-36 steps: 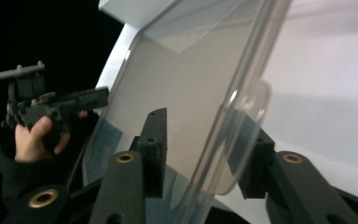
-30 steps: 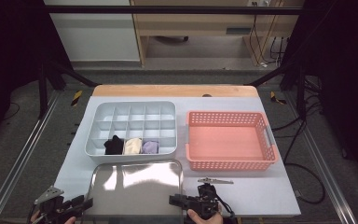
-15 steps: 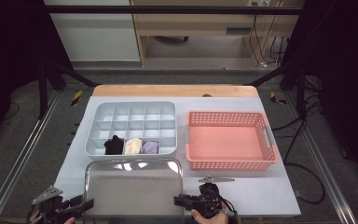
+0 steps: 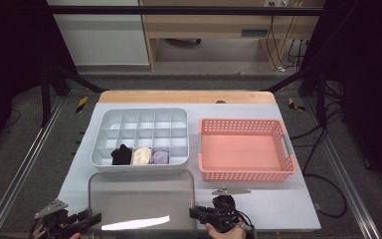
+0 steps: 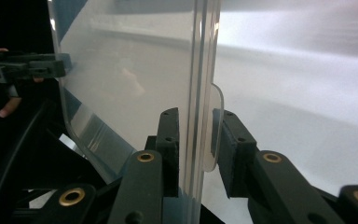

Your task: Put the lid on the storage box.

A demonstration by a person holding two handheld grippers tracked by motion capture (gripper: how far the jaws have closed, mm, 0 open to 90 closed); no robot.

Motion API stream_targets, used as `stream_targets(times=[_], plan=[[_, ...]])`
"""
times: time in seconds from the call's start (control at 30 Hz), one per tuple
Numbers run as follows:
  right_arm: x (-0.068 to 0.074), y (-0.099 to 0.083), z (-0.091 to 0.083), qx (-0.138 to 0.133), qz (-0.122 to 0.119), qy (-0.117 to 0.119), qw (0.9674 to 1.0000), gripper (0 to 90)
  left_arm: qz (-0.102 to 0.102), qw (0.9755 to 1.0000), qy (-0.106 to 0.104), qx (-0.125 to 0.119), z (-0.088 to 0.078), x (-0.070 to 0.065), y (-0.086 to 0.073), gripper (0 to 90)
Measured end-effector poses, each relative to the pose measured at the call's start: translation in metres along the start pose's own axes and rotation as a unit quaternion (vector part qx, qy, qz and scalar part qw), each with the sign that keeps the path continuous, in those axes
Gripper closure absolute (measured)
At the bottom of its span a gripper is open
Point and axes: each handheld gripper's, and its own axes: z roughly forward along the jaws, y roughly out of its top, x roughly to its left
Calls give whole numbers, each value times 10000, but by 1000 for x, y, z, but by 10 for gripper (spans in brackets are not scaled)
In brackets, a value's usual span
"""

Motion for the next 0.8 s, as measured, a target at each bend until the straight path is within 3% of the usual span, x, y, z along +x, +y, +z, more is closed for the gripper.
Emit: stream_targets(times=[0.27,0.47,0.8], plan=[[-2,-1,-1,-76,-11,28,10000,725,65,9997,56,-217,-7,-3,-2,548],[1,2,-11,-222,1,51,9997,722,57,9990,-128,-417,-15,-7,2,579],[5,17,-21,-438,-152,50,9989,718,116,9979,-185,-616,-25,-13,21,595]])
